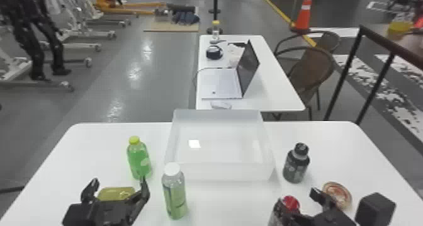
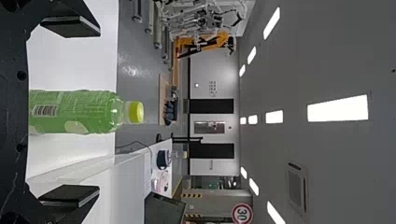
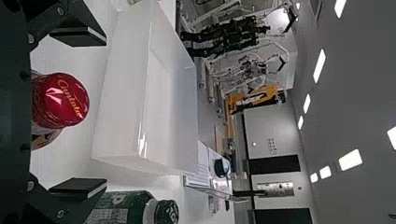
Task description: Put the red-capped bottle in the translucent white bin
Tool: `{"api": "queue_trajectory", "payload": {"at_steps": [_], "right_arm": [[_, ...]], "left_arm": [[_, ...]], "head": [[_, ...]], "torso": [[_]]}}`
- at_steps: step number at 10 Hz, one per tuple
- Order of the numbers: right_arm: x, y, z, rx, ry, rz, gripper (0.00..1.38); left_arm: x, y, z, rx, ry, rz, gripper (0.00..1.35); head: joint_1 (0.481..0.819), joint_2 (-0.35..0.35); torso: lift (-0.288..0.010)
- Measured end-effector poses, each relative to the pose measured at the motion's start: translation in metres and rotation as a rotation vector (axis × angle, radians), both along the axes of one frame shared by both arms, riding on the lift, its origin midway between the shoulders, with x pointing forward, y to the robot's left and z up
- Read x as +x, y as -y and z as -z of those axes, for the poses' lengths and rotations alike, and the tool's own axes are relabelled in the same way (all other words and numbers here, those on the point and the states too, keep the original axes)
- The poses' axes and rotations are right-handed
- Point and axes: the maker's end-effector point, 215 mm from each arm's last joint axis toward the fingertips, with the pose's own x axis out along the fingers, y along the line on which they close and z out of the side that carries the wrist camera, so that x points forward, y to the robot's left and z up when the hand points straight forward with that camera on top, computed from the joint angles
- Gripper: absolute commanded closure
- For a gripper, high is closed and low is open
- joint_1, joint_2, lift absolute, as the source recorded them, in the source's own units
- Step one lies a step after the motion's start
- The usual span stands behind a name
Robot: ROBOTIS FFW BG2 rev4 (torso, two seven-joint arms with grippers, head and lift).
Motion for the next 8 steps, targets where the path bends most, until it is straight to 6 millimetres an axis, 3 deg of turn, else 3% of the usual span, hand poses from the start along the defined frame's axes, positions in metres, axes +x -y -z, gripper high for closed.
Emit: {"api": "queue_trajectory", "payload": {"at_steps": [4,8], "right_arm": [[-0.008,-0.003,0.016,-0.017,-0.036,-0.022,0.22],[-0.014,0.01,0.037,-0.06,-0.116,0.019,0.22]], "left_arm": [[0.001,0.0,0.0,-0.003,0.003,0.002,0.12],[0.001,0.001,0.001,-0.008,0.002,0.003,0.12]], "head": [[0.549,0.0],[0.549,0.0]], "torso": [[-0.1],[-0.1]]}}
